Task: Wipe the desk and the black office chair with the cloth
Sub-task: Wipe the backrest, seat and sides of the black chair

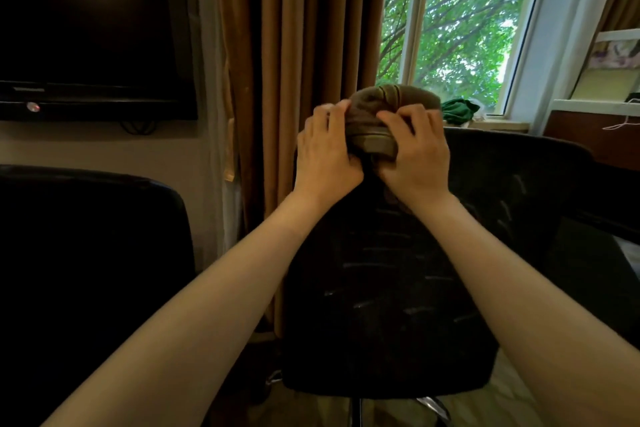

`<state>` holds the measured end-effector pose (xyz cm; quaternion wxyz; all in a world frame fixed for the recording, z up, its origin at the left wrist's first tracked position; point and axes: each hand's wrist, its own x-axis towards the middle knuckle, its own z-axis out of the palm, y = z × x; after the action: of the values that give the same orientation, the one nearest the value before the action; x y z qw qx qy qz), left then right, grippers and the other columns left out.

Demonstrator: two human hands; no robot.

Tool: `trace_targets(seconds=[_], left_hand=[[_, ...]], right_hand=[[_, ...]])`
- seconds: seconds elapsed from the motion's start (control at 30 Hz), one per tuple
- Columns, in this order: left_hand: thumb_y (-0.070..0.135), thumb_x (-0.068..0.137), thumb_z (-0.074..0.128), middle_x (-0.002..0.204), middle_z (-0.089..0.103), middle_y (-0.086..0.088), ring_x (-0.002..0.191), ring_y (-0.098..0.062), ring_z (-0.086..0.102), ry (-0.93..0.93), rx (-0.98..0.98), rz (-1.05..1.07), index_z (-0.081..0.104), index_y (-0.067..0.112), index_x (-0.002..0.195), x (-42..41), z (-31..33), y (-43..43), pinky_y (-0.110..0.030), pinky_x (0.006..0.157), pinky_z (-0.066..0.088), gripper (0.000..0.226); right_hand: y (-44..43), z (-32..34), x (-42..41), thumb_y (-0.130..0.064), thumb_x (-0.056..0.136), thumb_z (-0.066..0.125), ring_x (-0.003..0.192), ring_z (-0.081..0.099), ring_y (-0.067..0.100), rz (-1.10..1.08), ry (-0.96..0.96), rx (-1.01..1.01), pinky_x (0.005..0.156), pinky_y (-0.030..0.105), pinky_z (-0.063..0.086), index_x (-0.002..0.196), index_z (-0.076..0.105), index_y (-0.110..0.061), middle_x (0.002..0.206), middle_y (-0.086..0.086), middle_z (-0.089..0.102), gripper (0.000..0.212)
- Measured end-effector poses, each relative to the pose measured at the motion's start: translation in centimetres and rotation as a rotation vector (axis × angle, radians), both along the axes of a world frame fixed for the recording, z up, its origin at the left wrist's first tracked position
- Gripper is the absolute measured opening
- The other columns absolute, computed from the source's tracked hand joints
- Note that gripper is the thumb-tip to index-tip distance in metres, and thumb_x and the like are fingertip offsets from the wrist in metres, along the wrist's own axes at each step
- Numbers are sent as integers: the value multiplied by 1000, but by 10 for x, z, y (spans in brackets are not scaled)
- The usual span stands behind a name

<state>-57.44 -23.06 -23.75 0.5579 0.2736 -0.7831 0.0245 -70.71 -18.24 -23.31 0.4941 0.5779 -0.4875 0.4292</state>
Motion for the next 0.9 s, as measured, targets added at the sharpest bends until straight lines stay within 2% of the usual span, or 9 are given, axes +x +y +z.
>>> trace_targets(seconds=[0.1, 0.2, 0.3, 0.4, 0.47, 0.63, 0.73, 0.8, 0.9], left_hand=[[17, 77, 62, 136, 41, -13, 122, -33, 42, -86, 15, 124, 46, 6, 128, -9, -1, -5, -40, 99, 34, 55], [18, 77, 64, 132, 46, -15, 120, -34, 46, -78, -25, 175, 53, 4, 117, -10, -17, -8, -41, 96, 37, 44], [21, 66, 75, 114, 54, -17, 101, -37, 55, -143, -128, 247, 59, 5, 103, -5, -37, -13, -42, 81, 46, 43], [32, 58, 80, 100, 58, -15, 86, -36, 58, -349, -183, 268, 63, 6, 93, 2, -64, -25, -38, 71, 48, 46], [35, 64, 77, 98, 60, -11, 90, -34, 58, -479, -107, 285, 64, 8, 95, 3, -83, -29, -39, 73, 45, 43], [28, 77, 67, 100, 61, -8, 99, -31, 55, -418, 82, 261, 62, 8, 101, -4, -102, -32, -38, 80, 41, 32], [43, 83, 59, 114, 55, -4, 111, -26, 49, -620, 77, 281, 58, 13, 113, 1, -112, -33, -34, 89, 38, 42], [51, 74, 64, 119, 54, -6, 108, -27, 55, -668, 7, 282, 61, 13, 112, 11, -116, -28, -35, 87, 44, 53], [41, 54, 81, 117, 56, -14, 99, -32, 62, -461, -79, 174, 51, 11, 114, 21, -110, -24, -37, 79, 52, 73]], right_hand=[[-5, -5, -8, -24, 71, 53, 91, 39, 23, -5, 4, 77, 72, 35, 48, 106, 66, -7, 97, 14, 62, 41], [-9, -15, -9, -21, 67, 52, 91, 40, 24, -13, 39, 79, 72, 34, 49, 103, 66, -7, 96, 14, 63, 41], [-10, -42, -19, -14, 59, 58, 90, 41, 27, -21, 92, 102, 71, 35, 51, 107, 60, -9, 97, 16, 62, 49], [-12, -88, -26, -4, 43, 78, 88, 41, 27, 7, 90, 249, 65, 37, 54, 109, 57, -9, 96, 16, 62, 69], [-14, -112, -25, -1, 34, 84, 88, 41, 26, -7, 81, 338, 65, 38, 55, 106, 63, -6, 97, 14, 63, 75], [-21, -120, -19, 0, 34, 85, 89, 41, 25, 5, 8, 372, 62, 39, 57, 102, 68, -4, 95, 13, 65, 70], [-16, -127, -15, -1, 48, 82, 95, 50, 30, -9, 40, 583, 68, 42, 56, 108, 66, -6, 103, 12, 62, 62], [-9, -132, -9, -1, 60, 76, 101, 49, 33, 17, 30, 729, 78, 44, 54, 116, 62, -6, 111, 13, 57, 58], [-5, -123, 2, -1, 42, 82, 87, 49, 28, 59, 78, 554, 63, 38, 56, 101, 66, -5, 94, 14, 61, 61]])
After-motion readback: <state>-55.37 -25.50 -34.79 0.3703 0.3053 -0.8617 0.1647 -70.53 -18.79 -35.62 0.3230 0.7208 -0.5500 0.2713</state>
